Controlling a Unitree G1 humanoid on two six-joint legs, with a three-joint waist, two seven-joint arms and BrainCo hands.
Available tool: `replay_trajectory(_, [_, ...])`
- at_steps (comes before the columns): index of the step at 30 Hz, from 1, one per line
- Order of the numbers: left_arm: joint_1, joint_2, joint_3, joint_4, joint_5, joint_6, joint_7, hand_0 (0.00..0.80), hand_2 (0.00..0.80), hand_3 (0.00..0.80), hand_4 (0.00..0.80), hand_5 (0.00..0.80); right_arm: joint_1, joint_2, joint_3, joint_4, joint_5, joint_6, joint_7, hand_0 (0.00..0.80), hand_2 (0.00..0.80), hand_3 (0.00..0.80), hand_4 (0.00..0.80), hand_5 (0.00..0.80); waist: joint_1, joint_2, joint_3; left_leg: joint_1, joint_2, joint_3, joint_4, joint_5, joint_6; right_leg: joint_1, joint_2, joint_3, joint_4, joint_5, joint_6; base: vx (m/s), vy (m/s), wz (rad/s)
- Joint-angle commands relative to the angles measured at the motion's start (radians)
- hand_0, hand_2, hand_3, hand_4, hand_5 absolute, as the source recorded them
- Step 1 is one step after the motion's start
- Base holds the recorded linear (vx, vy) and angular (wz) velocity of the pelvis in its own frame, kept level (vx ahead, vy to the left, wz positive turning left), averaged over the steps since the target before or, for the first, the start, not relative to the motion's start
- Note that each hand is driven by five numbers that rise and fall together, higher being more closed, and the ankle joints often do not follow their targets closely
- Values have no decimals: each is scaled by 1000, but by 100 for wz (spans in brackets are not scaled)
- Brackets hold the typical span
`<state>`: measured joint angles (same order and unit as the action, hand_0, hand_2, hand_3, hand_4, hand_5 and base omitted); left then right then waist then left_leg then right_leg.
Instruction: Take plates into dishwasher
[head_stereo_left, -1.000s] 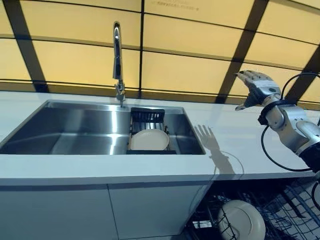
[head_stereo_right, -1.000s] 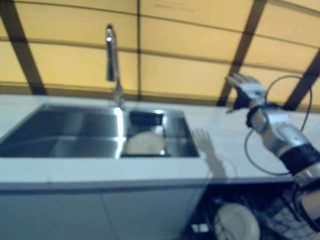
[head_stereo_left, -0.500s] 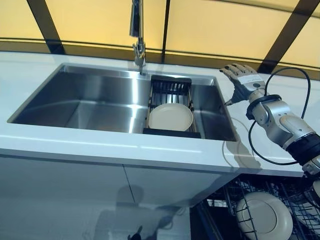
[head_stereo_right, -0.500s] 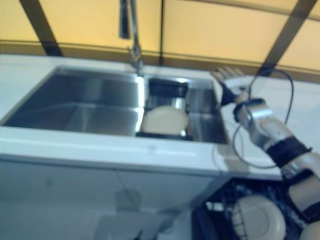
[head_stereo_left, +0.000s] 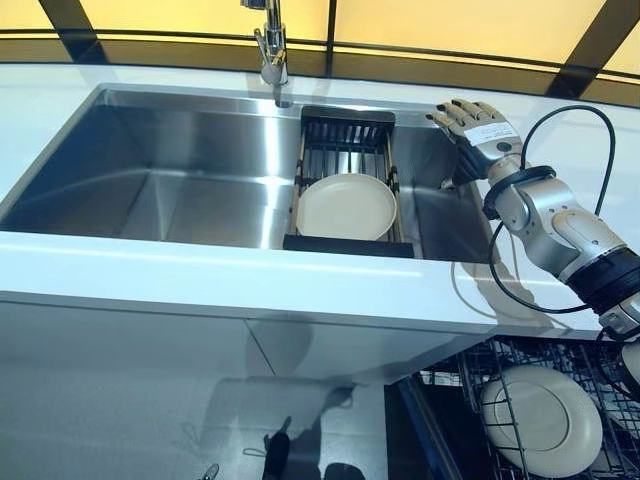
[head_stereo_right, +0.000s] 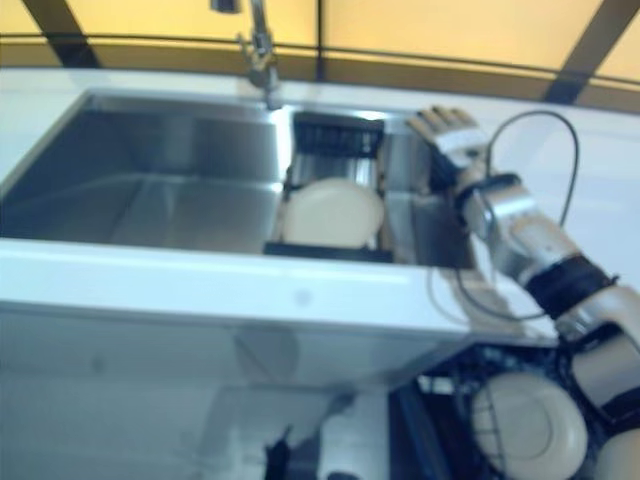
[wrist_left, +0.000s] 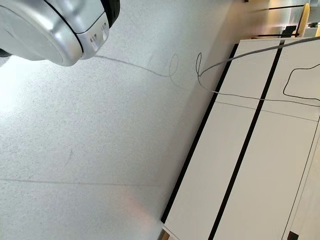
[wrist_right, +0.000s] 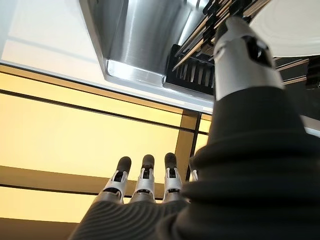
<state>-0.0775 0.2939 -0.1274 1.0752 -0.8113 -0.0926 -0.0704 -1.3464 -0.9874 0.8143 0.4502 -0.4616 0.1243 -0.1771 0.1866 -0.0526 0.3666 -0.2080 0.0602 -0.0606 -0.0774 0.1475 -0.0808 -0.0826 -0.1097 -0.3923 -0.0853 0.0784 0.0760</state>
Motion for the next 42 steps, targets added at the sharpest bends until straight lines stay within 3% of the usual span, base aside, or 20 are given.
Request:
replay_trajectory(1, [-27, 31, -41, -18, -25, 0, 6, 0, 0, 0, 0, 0, -108, -5, 53, -70, -63, 22, 12, 0, 0, 0, 0, 0, 21, -44, -5, 0, -54, 43, -10, -45, 57, -42, -37, 24, 53, 15, 50, 0, 0, 0])
replay_trajectory(19, [-33, 19, -31, -10, -22, -6, 15, 0, 0, 0, 0, 0, -61, 79, 77, -154, -144, -16, 160, 0, 0, 0, 0, 0, 36, -56, -1, 9, -52, 47, -10, -50, 56, -32, -36, 12, 55, 7, 46, 0, 0, 0])
replay_trajectory(42, [-27, 27, -3, -14, -30, -14, 9, 0, 0, 0, 0, 0, 2, 66, 104, -172, -218, -67, 294, 0, 0, 0, 0, 0, 41, -79, 2, 4, -47, 51, -10, -47, 52, -33, -34, 4, 55, 10, 48, 0, 0, 0])
